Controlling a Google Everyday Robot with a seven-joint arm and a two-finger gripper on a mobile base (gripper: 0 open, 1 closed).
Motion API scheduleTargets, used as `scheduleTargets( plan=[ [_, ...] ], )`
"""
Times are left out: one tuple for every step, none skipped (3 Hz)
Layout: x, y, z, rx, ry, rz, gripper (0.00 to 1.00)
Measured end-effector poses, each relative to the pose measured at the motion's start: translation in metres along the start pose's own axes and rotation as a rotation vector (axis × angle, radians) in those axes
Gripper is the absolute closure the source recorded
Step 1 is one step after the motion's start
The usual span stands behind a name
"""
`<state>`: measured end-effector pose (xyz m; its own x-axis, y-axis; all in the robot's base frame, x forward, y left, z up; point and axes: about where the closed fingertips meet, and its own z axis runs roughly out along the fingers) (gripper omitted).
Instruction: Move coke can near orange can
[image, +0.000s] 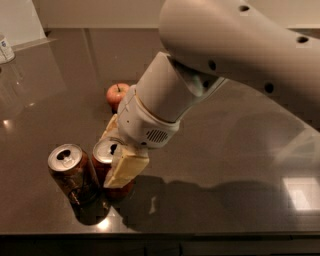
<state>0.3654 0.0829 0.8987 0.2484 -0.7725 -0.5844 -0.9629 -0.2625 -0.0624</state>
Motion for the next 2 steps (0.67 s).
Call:
scheduleTargets(
  plan=[
    [-0.0014,0.0006,-0.0001,0.001,0.001,-0.003,0.00],
    [-0.0015,0.0006,-0.0001,0.001,0.001,-0.003,0.00]
  ],
)
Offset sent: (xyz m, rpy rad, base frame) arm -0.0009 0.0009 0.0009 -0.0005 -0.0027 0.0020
